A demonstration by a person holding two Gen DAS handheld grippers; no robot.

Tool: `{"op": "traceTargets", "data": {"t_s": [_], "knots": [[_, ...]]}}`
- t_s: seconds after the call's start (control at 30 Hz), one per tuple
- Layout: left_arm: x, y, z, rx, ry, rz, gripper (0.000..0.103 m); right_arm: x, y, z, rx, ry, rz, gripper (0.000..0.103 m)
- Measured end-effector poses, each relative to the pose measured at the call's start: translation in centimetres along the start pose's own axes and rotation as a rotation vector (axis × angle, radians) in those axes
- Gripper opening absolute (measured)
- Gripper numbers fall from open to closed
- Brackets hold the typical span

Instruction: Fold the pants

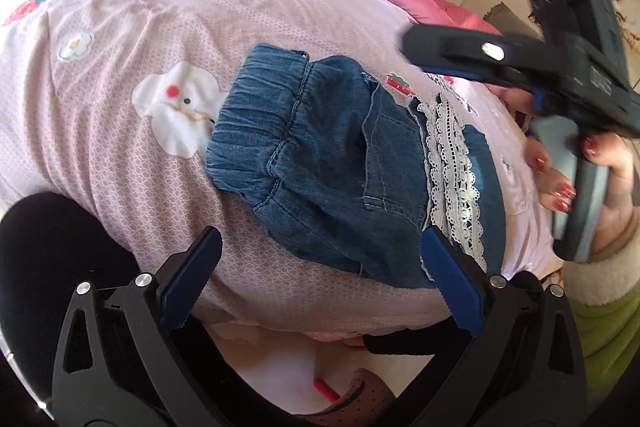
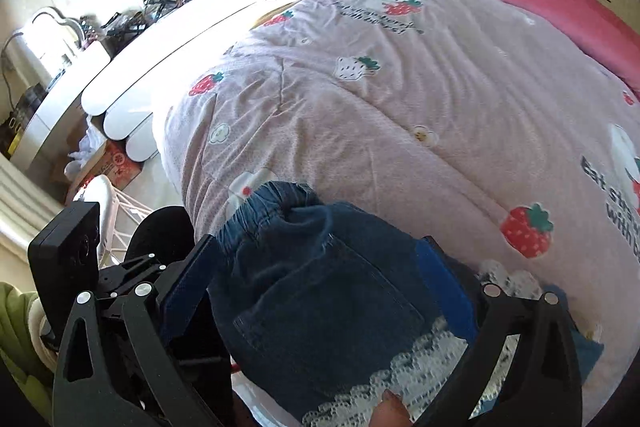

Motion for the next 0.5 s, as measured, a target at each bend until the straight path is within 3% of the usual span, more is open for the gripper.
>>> {"op": "traceTargets", "data": {"t_s": [0.33, 0.37, 0.43, 0.5], "knots": [[-0.5, -0.9, 0.3, 0.070, 0.040, 0.001, 0.093, -2.7, -7.8, 1.1, -0.140, 0.096, 0.224, 0.096], [-0.7, -1.1, 0.3, 0.076, 0.044, 0.002, 0.093, -2.5, -8.4, 1.2, -0.161, 0.096, 0.245, 0.085], [-0.9, -1.4, 0.3, 0.086, 0.051, 0.001, 0.093, -2.0, -9.2, 1.3, -0.167, 0.098, 0.275, 0.053], [-1.3, -1.5, 0.4, 0.113, 0.063, -0.006, 0.093, -1.7, -8.7, 1.1, -0.178, 0.103, 0.254, 0.044]]}}
Point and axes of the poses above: each gripper's, at about its wrist camera, not at the fingertips, and y roughly against the way its jaws point, z to its left, x to its underside, the point moved 4 cm from there along -y, roughly the way its jaws point, and after that the axes turned 8 degrees about y, right-handed, at the moved point
